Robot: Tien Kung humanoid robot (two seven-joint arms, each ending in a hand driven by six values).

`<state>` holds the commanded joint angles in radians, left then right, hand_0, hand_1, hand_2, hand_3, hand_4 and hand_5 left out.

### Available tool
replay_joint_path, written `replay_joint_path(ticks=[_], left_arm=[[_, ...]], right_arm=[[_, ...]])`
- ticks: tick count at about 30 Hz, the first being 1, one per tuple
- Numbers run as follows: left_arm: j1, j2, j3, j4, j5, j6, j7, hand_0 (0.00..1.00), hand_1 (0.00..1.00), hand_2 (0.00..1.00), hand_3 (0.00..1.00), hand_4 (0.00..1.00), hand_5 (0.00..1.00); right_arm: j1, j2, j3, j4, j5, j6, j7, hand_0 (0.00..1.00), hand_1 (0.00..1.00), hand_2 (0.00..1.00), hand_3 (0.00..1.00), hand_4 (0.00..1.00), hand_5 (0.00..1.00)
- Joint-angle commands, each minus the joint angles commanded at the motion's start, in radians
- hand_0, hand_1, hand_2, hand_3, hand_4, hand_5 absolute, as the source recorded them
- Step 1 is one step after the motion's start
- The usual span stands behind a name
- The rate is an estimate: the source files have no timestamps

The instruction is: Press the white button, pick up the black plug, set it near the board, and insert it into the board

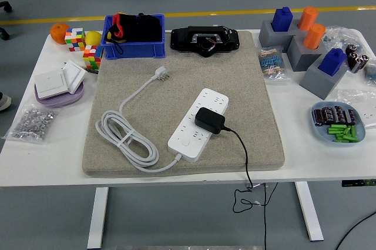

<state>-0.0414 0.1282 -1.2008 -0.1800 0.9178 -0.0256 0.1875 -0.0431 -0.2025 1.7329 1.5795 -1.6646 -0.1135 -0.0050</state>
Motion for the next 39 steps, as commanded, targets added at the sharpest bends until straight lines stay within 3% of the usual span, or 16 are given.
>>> replay_joint_path(ticks=[6, 16, 17, 30, 35, 39], left_arm=[[-0.004, -0.002, 0.006, 0.000, 0.000, -0.001, 0.000, 0.706, 0.665, 0.586, 0.678, 0.665, 0.264], [-0.002, -0.003, -0.007, 0.000, 0.013, -0.001, 0.005, 0.706, 0.665, 0.586, 0.677, 0.665, 0.264], [-0.003, -0.003, -0.002, 0.000, 0.008, -0.001, 0.004, 0.706, 0.666, 0.585, 0.677, 0.666, 0.266], [0.013, 0.005, 0.002, 0.000, 0.008, 0.000, 0.004, 0.706, 0.665, 0.586, 0.678, 0.664, 0.264], [0.011, 0.007, 0.046, 0.000, -0.028, 0.000, -0.006, 0.706, 0.665, 0.586, 0.678, 0.665, 0.264], [0.014, 0.005, 0.022, 0.000, -0.003, -0.001, 0.000, 0.706, 0.665, 0.586, 0.678, 0.665, 0.264]], right_arm=[[0.004, 0.001, 0.005, 0.000, -0.004, -0.020, 0.029, 0.998, 0.985, 0.965, 0.985, 0.998, 0.998], [-0.004, -0.001, 0.024, 0.008, 0.004, 0.003, 0.008, 0.998, 0.949, 0.931, 0.966, 0.998, 0.998], [-0.004, -0.002, 0.027, 0.009, -0.001, -0.004, 0.018, 0.977, 0.917, 0.900, 0.931, 0.998, 0.998], [-0.036, 0.016, 0.065, 0.020, -0.017, -0.024, 0.036, 0.961, 0.906, 0.894, 0.895, 0.998, 0.966], [-0.053, 0.021, 0.070, 0.021, -0.051, -0.027, 0.041, 0.958, 0.904, 0.888, 0.889, 0.998, 0.939], [-0.054, 0.021, 0.081, 0.025, -0.049, -0.027, 0.043, 0.958, 0.904, 0.888, 0.889, 0.998, 0.939]])
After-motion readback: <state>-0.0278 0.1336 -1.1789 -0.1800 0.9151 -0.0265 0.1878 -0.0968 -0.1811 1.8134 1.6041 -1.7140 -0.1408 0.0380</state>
